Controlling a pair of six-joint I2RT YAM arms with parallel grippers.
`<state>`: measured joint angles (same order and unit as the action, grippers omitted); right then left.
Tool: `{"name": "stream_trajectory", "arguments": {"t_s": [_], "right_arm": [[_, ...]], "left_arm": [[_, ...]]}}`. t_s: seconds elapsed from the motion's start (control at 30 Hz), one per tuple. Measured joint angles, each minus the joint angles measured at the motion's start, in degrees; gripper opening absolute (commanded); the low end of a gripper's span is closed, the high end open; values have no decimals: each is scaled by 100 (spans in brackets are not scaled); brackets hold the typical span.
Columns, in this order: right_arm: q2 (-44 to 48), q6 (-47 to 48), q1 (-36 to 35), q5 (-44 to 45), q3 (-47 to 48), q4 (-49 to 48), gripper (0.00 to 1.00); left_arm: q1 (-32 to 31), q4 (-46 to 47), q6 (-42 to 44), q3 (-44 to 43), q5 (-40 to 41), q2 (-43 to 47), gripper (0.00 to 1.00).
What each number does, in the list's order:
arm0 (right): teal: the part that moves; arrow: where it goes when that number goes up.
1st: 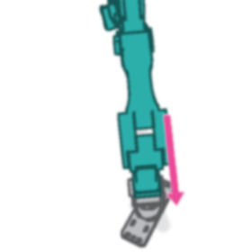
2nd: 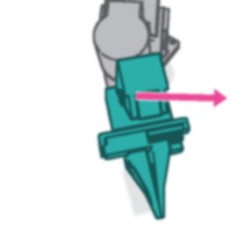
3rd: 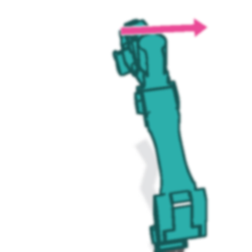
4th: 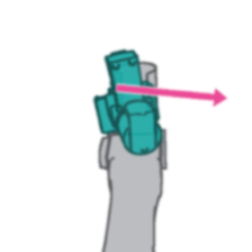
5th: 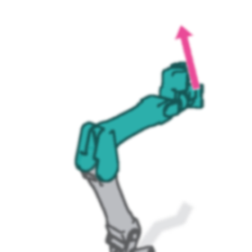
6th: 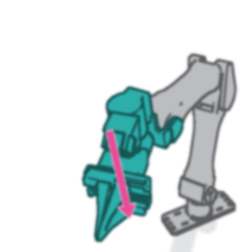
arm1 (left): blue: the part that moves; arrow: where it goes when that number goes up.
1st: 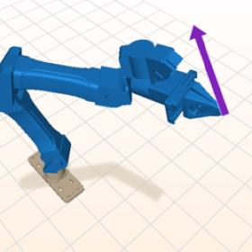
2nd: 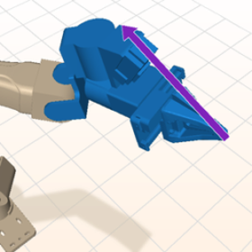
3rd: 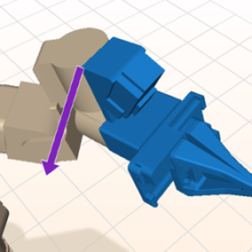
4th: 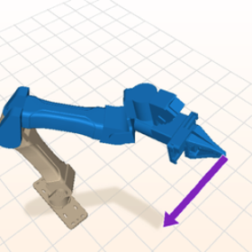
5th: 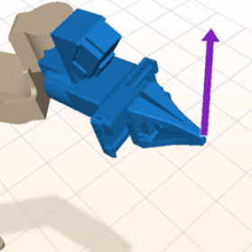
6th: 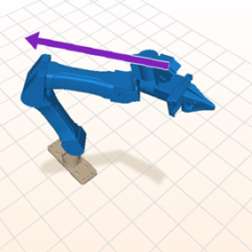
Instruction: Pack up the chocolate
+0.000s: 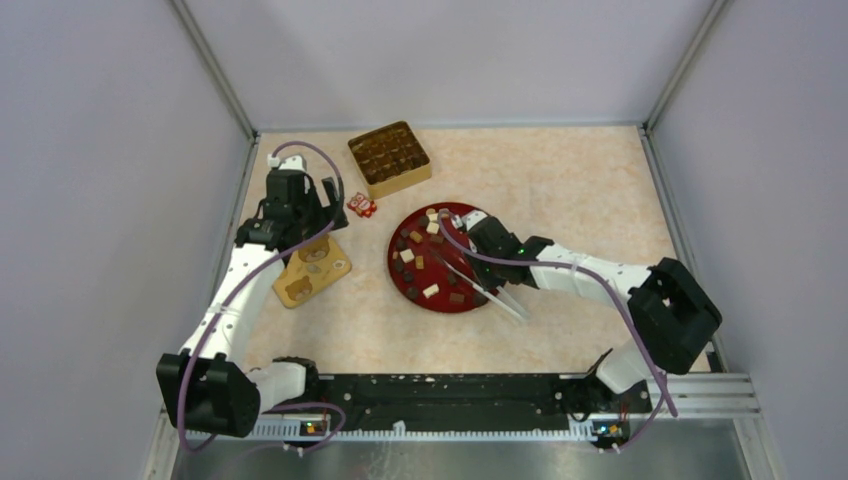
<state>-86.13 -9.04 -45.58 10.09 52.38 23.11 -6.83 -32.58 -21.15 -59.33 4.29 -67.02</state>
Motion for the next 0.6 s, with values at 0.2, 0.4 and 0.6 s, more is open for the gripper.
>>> {"name": "stream_trajectory", "arguments": {"t_s": [0.2,0.4,0.6], "right_arm": [[-92,-31,50,46,-24,-81,22],[-151,-70,76,76,-26,-101,13],[-175,-68,76,76,-26,-98,10]], "left_arm": [[0,0,-4,68,-20,0,99],[0,2,-20,76,-22,0,99],[0,2,-20,94,-24,0,99]]}}
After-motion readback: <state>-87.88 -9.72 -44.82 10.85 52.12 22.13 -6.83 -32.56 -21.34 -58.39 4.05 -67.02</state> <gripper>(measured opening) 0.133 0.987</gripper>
